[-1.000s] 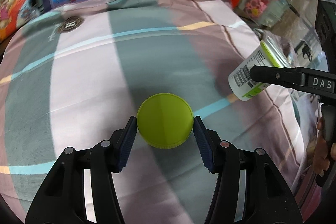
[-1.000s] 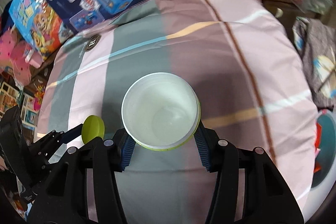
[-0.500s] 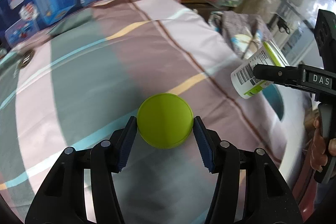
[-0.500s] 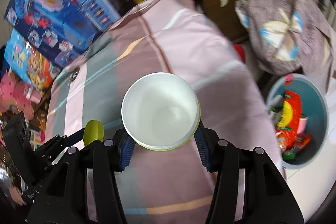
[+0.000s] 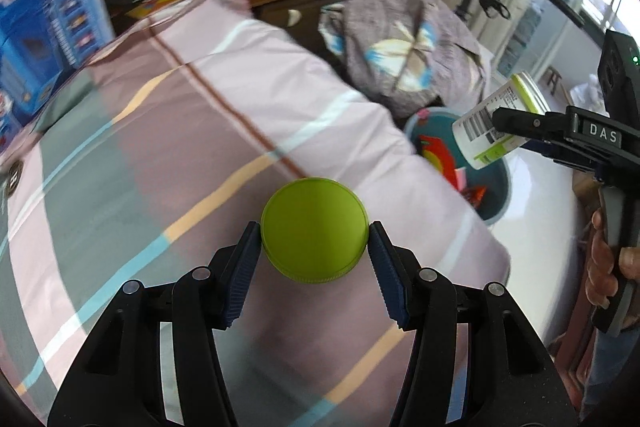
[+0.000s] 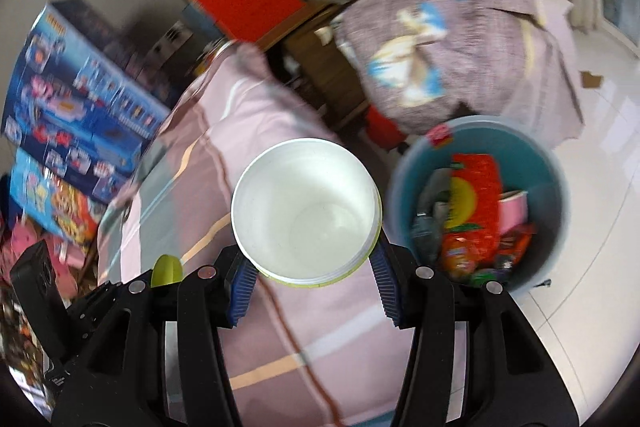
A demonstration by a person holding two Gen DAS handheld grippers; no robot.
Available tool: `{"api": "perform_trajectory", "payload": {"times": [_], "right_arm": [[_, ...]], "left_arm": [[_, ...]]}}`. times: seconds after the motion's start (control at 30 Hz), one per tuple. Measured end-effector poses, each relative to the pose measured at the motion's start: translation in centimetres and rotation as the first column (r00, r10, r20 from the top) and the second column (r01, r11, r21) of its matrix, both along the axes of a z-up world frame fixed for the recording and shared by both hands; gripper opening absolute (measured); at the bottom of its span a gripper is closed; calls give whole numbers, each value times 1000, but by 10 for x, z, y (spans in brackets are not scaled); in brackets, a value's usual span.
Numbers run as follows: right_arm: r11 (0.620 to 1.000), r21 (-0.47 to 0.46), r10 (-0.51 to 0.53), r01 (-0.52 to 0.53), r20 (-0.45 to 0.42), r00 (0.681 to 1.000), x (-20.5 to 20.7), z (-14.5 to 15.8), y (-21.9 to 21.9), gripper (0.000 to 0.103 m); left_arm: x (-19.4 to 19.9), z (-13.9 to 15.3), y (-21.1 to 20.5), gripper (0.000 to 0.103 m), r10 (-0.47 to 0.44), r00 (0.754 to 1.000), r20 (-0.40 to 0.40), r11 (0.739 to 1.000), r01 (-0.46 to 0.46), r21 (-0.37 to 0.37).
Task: Collect trash
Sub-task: 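Carry the cap and bottle over the teal bucket with both tools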
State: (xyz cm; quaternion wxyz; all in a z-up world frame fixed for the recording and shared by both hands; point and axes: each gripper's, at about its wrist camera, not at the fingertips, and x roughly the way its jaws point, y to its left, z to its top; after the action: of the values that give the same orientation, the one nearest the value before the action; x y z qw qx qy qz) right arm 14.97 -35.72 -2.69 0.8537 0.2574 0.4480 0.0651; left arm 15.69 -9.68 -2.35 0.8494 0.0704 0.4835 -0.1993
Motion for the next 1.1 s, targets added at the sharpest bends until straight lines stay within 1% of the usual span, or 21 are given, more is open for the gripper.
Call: {"api": "perform_trajectory", "payload": {"times": [0.1, 0.23, 0.43, 0.57, 0.8, 0.97, 1.03, 1.1], "right_arm": [[998, 11, -62, 62, -5, 998, -11, -5, -34, 50], [991, 17, -130, 130, -26, 991, -25, -14, -74, 50], [982, 6, -186, 187, -58, 981, -36, -21, -113, 50], [979, 4, -205, 206, -79, 976, -38, -26, -131, 50], [977, 1, -210, 211, -127, 970, -33, -38, -146, 50], [977, -5, -212, 214, -151, 965, -27, -44, -152, 50], [977, -8, -212, 213, -158, 964, -24, -46, -152, 50], [978, -9, -209, 210, -165, 964, -21, -48, -153, 50]], "left_arm": [[1, 0, -29, 56, -42, 999, 0, 999, 42, 10], [4, -1, -79, 56, -121, 993, -2, 992, 121, 21], [11, -9, -144, 56, -213, 977, -22, 976, 214, 34], [17, -20, -177, 56, -251, 967, -46, 967, 253, 40], [30, -46, -220, 56, -294, 950, -108, 953, 300, 45], [43, -58, -234, 58, -293, 946, -139, 951, 303, 54], [48, -61, -235, 62, -283, 948, -145, 954, 293, 56], [51, -62, -232, 63, -274, 950, -148, 957, 285, 55]]}}
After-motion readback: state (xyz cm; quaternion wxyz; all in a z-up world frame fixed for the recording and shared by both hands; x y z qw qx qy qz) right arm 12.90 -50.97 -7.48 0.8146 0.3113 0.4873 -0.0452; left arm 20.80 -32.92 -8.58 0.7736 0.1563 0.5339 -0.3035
